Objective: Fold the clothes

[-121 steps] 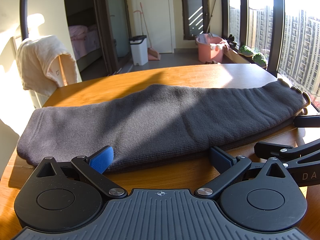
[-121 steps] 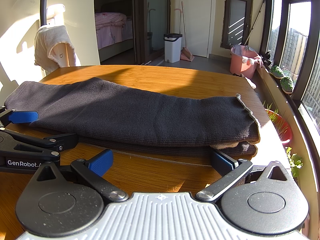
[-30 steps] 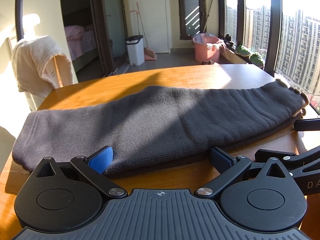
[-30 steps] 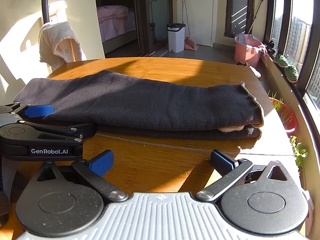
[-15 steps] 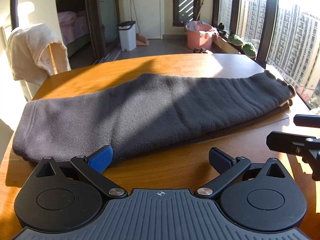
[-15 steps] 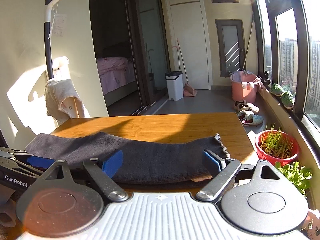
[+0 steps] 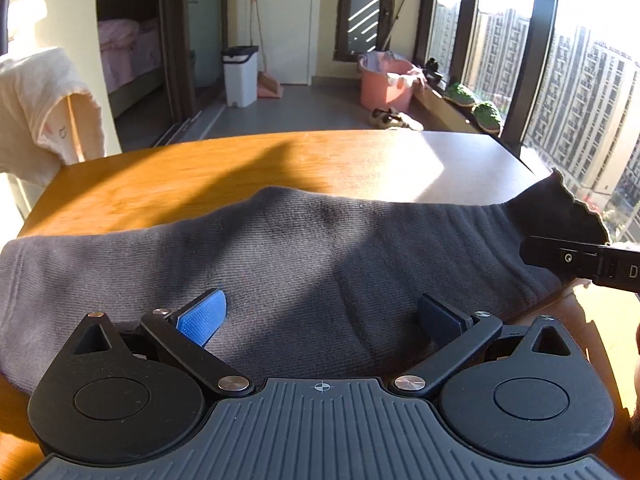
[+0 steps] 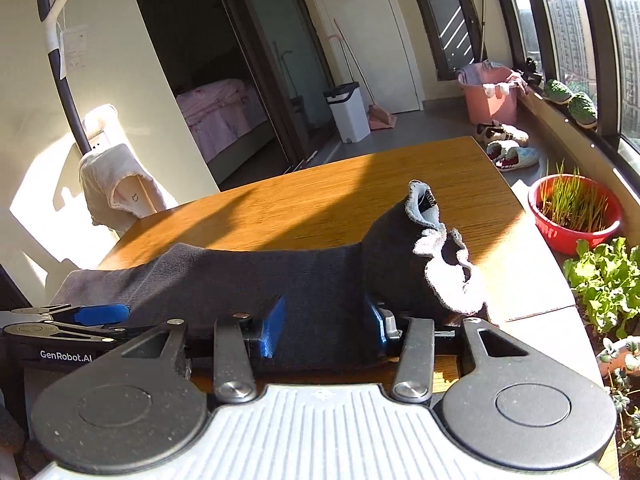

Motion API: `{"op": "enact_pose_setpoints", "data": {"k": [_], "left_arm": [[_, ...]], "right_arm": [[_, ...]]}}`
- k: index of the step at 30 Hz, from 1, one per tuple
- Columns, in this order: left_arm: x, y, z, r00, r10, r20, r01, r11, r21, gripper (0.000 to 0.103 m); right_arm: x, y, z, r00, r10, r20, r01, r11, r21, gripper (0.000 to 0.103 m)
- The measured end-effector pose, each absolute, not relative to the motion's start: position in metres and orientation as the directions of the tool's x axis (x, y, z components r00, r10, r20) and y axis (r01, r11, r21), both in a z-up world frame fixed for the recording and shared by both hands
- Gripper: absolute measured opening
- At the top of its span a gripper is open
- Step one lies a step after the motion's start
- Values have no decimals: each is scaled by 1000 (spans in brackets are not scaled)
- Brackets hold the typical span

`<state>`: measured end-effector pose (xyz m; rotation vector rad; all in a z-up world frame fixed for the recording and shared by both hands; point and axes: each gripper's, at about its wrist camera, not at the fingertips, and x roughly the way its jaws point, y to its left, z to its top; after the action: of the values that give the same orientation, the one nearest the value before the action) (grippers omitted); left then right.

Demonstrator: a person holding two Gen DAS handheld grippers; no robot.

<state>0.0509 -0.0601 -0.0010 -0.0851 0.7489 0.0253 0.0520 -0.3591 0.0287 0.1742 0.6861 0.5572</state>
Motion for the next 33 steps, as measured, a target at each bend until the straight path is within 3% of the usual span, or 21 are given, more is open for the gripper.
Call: {"op": "enact_pose_setpoints", "data": {"k": [9,16,18,22,28,30,31,32,33], "left_arm": [[-7,-73,5,695,-56,-717,-65,988,-140,103],[-16,-78,-4,728,-23,-685,-29,997,-65,103],[-17,-75,-3,737,-59,-673,-6,996,-94,103],[-22,-58,-3,754,-152,-639,40,982,-187,103],[-26,-55,9,804,-203,-559,14,946,-324,103],[-23,-70,17,801,-233,-551,67,950,-304,103],[-20,-80,20,796,-248,-552,98,953,-286,103],[-17,-89,22,792,-260,-553,126,955,-270,103],[-14,-96,23,788,-266,-555,140,956,-259,103]], "right_arm": [[11,-369,30,658,510,-554,-420,859,292,44],[-16,-381,45,704,465,-537,-373,885,278,45],[-20,-403,55,766,402,-502,-278,911,305,49],[-7,-452,47,758,371,-537,-105,881,461,49],[-6,-460,21,729,402,-555,-65,847,528,49],[-2,-452,21,719,421,-553,-93,847,523,43],[0,-449,22,714,430,-552,-107,847,521,27],[1,-445,22,709,439,-551,-121,846,519,18],[-1,-438,28,721,425,-548,-145,865,480,18]]}}
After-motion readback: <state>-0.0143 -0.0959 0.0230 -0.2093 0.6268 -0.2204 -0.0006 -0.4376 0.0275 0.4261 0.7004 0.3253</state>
